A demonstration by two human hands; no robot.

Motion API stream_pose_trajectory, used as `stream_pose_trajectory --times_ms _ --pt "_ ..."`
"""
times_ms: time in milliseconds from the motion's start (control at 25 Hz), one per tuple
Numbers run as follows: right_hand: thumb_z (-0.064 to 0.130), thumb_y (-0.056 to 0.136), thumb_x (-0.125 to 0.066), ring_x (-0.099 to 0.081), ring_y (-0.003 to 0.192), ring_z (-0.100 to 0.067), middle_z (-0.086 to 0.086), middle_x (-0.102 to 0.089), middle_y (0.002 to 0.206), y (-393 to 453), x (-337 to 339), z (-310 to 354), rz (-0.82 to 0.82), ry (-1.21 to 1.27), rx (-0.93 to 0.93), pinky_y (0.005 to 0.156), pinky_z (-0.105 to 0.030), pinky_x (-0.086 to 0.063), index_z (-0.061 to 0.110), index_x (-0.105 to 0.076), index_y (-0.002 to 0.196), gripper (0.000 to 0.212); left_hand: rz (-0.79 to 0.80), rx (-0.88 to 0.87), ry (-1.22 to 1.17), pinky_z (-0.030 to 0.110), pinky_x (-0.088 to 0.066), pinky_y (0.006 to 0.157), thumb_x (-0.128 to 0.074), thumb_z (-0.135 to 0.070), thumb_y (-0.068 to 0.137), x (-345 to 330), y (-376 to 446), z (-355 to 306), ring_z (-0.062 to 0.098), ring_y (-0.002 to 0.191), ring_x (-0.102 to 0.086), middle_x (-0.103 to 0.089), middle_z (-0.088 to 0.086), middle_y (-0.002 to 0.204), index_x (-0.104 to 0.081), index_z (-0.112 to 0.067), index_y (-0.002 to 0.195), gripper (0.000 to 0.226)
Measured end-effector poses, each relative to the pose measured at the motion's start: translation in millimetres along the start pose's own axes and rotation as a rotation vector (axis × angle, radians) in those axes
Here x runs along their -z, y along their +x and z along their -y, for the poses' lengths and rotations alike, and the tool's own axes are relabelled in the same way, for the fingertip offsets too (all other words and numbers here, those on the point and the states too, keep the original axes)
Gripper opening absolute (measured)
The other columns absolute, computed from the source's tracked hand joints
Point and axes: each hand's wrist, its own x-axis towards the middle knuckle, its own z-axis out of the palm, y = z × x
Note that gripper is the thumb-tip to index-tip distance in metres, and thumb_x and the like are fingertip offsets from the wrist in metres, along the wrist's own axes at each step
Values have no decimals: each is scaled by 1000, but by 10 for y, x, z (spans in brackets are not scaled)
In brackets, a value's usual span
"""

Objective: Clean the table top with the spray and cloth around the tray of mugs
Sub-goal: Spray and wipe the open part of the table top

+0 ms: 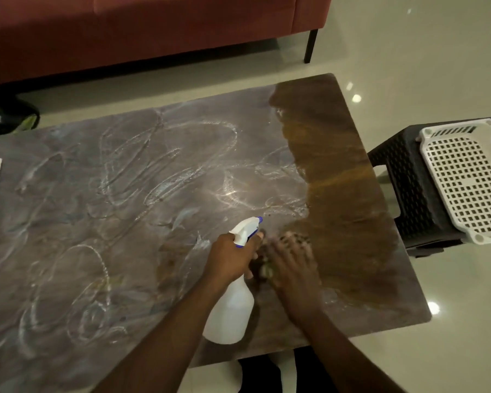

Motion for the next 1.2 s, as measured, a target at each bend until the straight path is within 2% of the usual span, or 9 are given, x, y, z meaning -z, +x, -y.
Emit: stream_pose_trajectory --times_ms 120,320,480,520,680,800,880,1080,1200 --pt "48 78 -52 -29 139 -24 0 -40 148 -558 141 -284 84 -45 276 107 -49 -29 27 -35 144 72 -34 15 -12 16 -48 54 -62 -32 91 199 -99 70 15 47 -62 -75 9 83 -65 -35 120 30" --pt "38 82 -43 -33 136 -34 -7 -41 147 404 200 -249 -22 26 -427 108 -52 -24 18 -40 142 63 -38 -53 -101 22 -48 53 -62 -33 92 434 -87 29 14 46 -60 -67 -7 62 -64 -40 114 24" --pt "38 84 -49 -23 142 -25 -2 -33 152 222 -9 228 101 -46 292 113 -49 -20 23 -35 145 64 -70 -69 -50 21 -49 62 -63 -39 90 508 18 -58 16 53 -68 -73 -5 71 -67 -33 114 25" --pt "39 82 -49 -23 142 -26 -2 -32 153 270 82 -36 95 -55 278 113 -49 -21 22 -33 145 68 -66 -45 -31 22 -49 61 -63 -40 90 531 67 -97 18 51 -67 -70 -5 65 -67 -28 114 27" --pt "38 87 -34 -34 134 -34 -9 -46 143 1254 190 -411 -54 -48 -398 111 -50 -21 15 -46 138 57 -20 -28 76 30 -56 64 -61 -49 89 603 359 -310 15 42 -65 -68 3 62 -60 -23 125 45" --pt "32 92 -33 -38 128 -29 -5 -58 131 1303 -168 261 71 -126 24 118 -44 -6 18 -61 125 46 -39 -92 136 34 -60 70 -60 -48 85 597 598 -432 14 46 -67 -75 2 80 -62 -28 123 42" --pt "37 89 -41 -31 138 -26 -2 -45 144 937 -45 40 99 -98 354 115 -47 -17 22 -48 137 51 -35 -59 96 32 -59 70 -60 -52 83 610 727 -507 13 50 -68 -74 -1 81 -62 -28 122 46" --pt "37 82 -38 -33 137 -31 -6 -44 145 1740 188 -360 -29 28 -298 111 -50 -22 18 -44 139 60 -65 -17 19 27 -52 61 -63 -45 87 628 1063 -702 17 41 -64 -67 0 63 -61 -27 122 40" --pt "34 86 -43 -34 137 -28 -6 -45 145 1740 -97 154 21 1 132 113 -47 -17 18 -44 138 55 -40 -28 -67 30 -50 57 -65 -39 87 607 1311 -740 19 38 -59 -65 -1 61 -64 -24 120 36"
